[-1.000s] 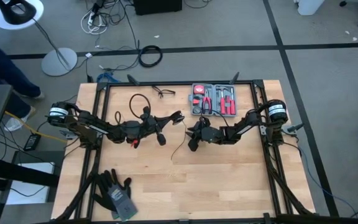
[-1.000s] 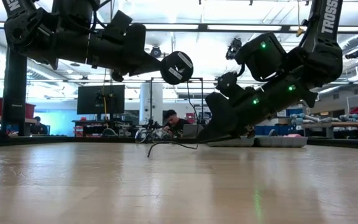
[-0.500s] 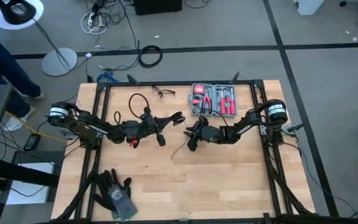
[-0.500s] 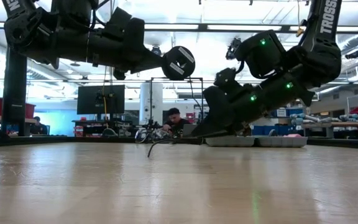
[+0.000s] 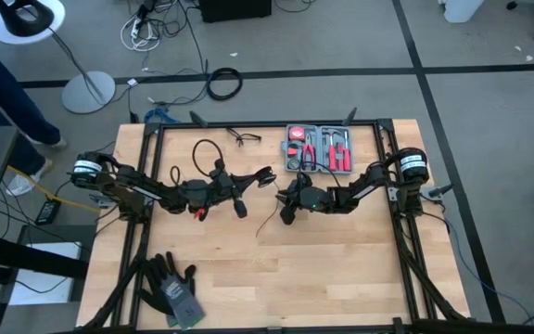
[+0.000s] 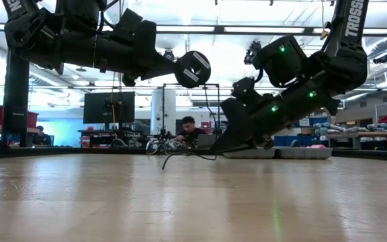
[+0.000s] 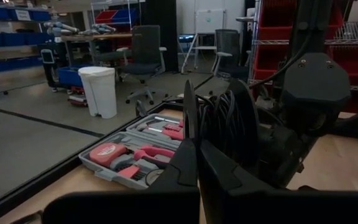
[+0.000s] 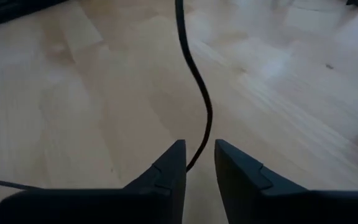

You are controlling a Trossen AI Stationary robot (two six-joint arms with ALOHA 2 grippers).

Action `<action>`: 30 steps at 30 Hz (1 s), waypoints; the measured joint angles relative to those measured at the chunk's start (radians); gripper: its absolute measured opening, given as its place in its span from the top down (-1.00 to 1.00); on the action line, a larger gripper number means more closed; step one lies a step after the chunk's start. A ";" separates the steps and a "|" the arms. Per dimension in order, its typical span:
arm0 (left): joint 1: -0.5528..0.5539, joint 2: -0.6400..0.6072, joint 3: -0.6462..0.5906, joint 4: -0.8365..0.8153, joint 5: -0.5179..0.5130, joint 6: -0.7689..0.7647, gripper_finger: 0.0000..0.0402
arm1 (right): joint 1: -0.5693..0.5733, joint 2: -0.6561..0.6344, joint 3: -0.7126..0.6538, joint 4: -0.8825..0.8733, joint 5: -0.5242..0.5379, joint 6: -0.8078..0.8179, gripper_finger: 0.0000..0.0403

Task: Coil cords
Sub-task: Coil the black wire onto the spool

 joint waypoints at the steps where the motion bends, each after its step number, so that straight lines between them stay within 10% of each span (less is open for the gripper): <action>1: 0.000 0.000 0.000 0.000 -0.001 0.000 1.00 | 0.000 0.000 0.000 0.000 -0.010 0.006 0.59; 9: 0.000 0.000 0.000 0.003 -0.013 0.000 1.00 | 0.001 0.000 0.001 -0.001 -0.091 0.009 0.96; 30: 0.000 0.000 0.000 -0.059 -0.023 -0.003 1.00 | 0.020 0.000 0.365 -0.285 -0.155 -0.170 1.00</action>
